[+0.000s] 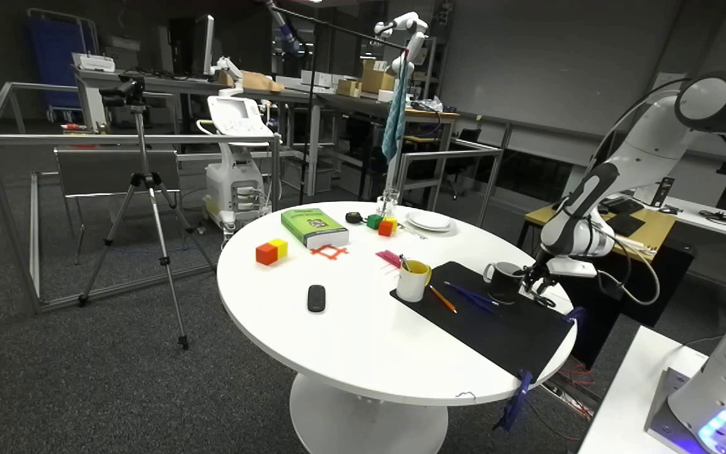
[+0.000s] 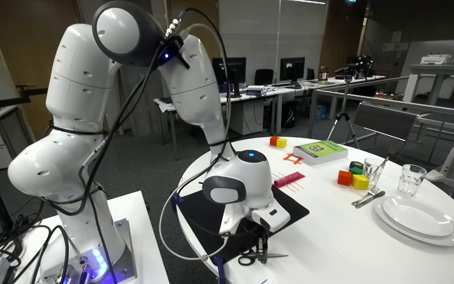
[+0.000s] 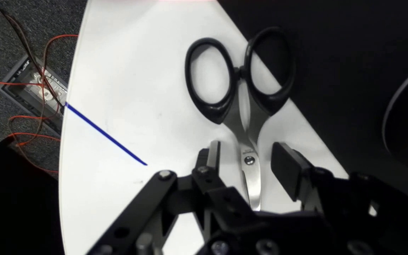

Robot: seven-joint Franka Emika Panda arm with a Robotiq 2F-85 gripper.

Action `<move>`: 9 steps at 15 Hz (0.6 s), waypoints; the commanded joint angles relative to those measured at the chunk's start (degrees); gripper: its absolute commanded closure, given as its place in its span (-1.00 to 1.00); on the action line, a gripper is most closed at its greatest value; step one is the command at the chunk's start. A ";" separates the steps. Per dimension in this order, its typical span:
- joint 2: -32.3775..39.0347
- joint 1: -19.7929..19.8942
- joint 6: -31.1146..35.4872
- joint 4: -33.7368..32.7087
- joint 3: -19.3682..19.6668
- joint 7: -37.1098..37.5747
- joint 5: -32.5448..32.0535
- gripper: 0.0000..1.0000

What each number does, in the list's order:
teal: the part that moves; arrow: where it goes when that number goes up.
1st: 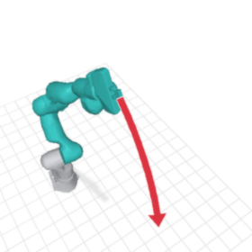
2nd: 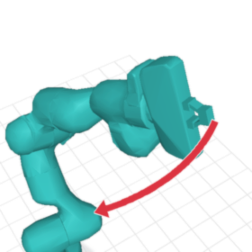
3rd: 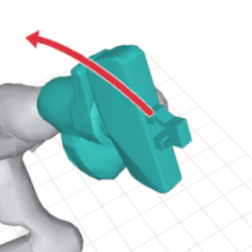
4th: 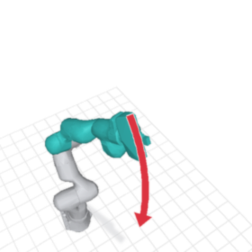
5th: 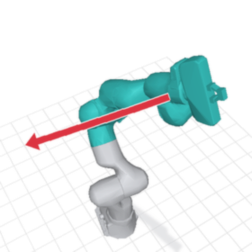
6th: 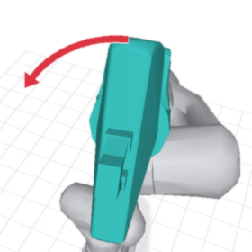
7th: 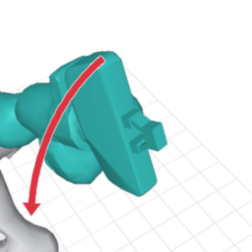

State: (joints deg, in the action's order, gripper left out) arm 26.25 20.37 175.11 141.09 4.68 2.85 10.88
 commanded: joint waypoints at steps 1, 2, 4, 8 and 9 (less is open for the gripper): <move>0.78 -0.35 0.87 -0.63 0.11 0.69 0.75 0.73; 0.69 -0.44 0.84 -0.68 0.18 0.73 0.73 0.87; -0.07 -0.41 0.96 -0.23 0.01 0.65 0.77 1.00; -2.34 -0.04 -0.43 0.71 -0.86 0.44 1.05 0.93; -3.07 0.16 -0.64 0.98 -1.33 0.32 1.18 0.93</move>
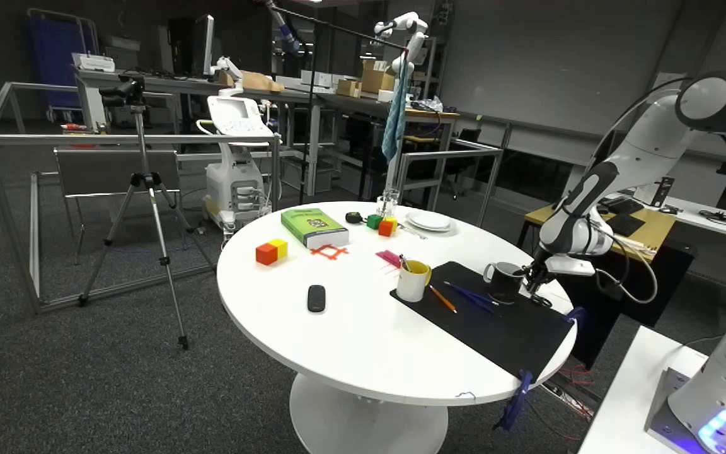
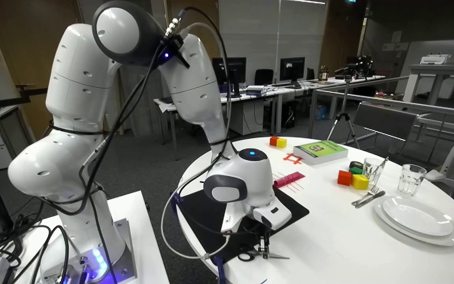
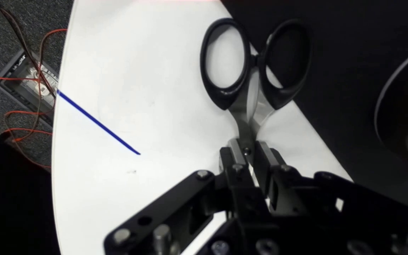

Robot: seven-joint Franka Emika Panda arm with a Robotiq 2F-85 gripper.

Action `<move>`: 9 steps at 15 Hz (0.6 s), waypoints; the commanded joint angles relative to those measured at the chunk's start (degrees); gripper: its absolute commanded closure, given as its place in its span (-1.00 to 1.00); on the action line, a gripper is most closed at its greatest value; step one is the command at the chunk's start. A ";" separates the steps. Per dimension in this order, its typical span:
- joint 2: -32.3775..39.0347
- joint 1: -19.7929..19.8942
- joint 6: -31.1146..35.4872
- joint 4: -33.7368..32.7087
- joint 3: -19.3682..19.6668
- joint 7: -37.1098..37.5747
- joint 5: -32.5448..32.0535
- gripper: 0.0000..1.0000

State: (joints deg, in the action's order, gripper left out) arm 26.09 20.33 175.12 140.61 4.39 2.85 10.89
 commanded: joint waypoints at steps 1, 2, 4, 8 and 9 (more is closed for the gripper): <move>-3.65 0.12 -1.05 1.69 -1.32 0.35 1.24 0.93; -4.21 0.11 -1.21 1.84 -1.64 0.28 1.26 0.93; -6.15 0.06 -1.64 2.36 -2.22 0.07 1.31 0.93; -11.00 -2.16 -4.47 2.89 -0.58 0.73 0.63 0.93; -12.17 -2.87 -5.83 2.77 -0.01 0.97 0.54 0.93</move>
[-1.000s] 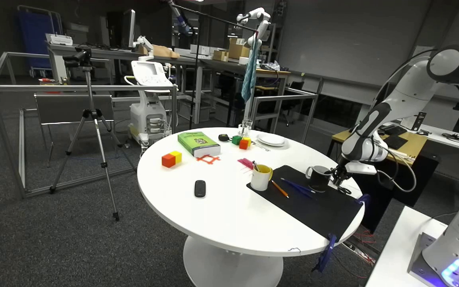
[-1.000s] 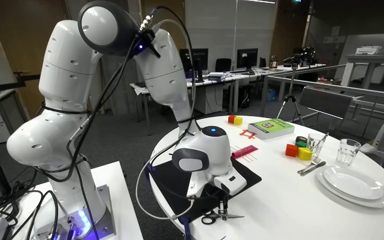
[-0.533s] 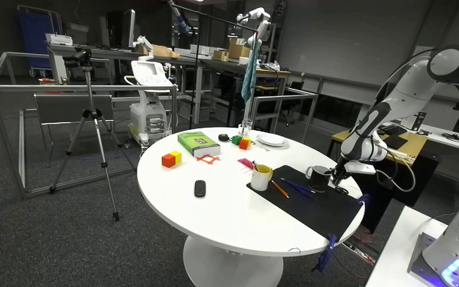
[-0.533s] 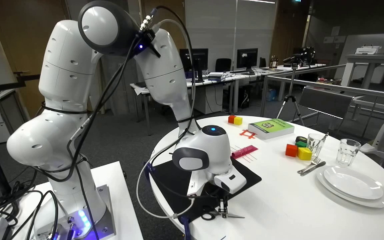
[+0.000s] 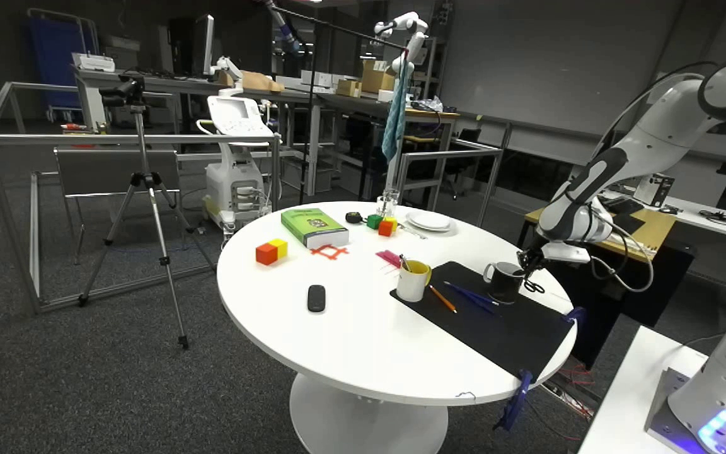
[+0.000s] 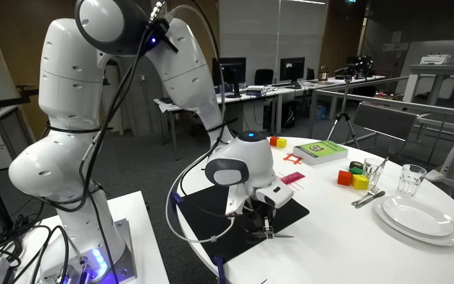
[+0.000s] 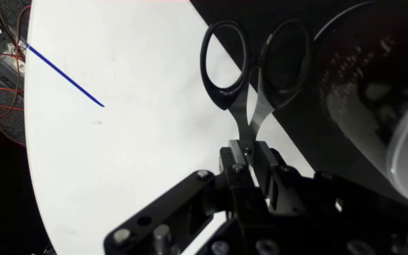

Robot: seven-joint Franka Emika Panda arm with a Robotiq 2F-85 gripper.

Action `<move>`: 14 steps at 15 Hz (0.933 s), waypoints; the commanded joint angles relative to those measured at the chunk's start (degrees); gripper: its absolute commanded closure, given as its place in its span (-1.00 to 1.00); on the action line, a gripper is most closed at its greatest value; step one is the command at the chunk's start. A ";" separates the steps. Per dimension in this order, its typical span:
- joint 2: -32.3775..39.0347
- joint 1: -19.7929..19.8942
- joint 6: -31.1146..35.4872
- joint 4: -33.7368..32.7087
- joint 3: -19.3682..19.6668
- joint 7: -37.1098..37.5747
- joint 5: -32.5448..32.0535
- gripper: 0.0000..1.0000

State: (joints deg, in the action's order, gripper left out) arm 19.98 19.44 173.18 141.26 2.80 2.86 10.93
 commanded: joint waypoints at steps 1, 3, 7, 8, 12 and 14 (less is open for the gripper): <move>-7.18 -3.17 -5.64 1.88 2.81 1.68 -0.11 0.93; -9.66 -5.32 -9.96 1.10 5.02 3.80 -1.33 0.93; -14.25 -8.10 -18.55 -0.43 7.83 8.05 -4.23 0.93; -15.27 -8.53 -21.02 -1.09 8.32 9.29 -5.60 0.93; -18.30 -8.05 -34.32 -6.81 8.23 10.33 -7.40 0.93; -18.51 -7.76 -41.18 -10.77 8.12 9.54 -6.28 0.93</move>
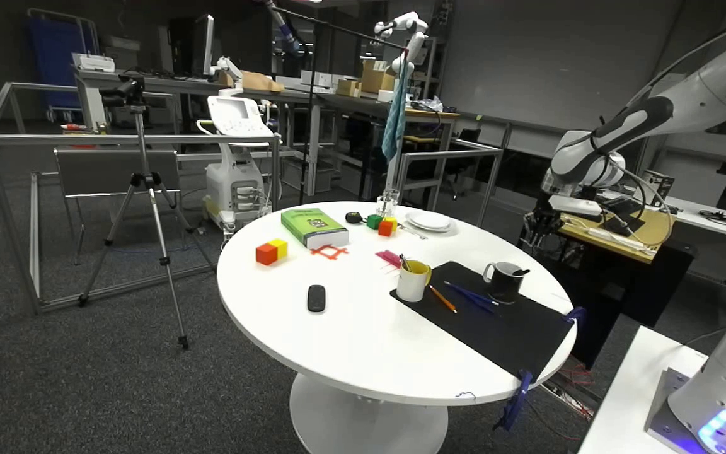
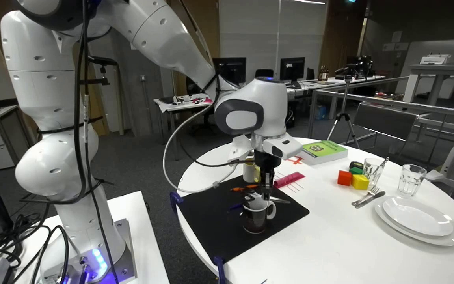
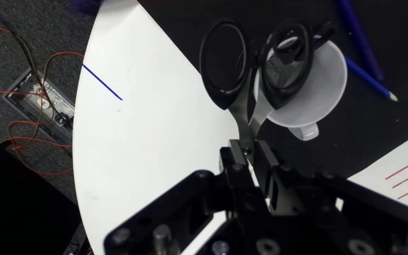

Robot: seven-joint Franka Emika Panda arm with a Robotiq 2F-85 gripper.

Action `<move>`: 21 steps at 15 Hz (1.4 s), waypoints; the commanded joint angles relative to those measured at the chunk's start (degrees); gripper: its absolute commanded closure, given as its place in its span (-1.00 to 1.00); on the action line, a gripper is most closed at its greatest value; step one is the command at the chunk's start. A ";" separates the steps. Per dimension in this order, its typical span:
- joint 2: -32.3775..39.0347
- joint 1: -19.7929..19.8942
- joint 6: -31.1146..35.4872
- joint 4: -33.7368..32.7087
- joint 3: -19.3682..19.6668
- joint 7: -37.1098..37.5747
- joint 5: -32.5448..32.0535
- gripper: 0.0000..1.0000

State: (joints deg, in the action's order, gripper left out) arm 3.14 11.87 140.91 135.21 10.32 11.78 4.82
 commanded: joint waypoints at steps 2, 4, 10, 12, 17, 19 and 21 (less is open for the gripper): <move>-1.24 -0.18 -13.93 -7.96 0.54 0.53 0.19 0.93; -0.40 -0.19 -18.29 -10.55 0.49 0.24 0.48 0.93; 4.26 -0.15 -28.45 -16.59 0.42 0.70 2.55 0.93; 6.60 -0.18 -30.97 -18.66 0.38 1.17 2.97 0.93; 12.85 0.11 -37.69 -25.64 0.47 2.17 4.11 0.93; 14.98 0.22 -40.65 -28.56 0.48 2.85 4.58 0.93; 16.66 0.30 -43.20 -31.03 0.47 3.53 5.02 0.93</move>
State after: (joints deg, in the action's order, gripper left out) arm 16.81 11.96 103.15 109.72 10.45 13.69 8.28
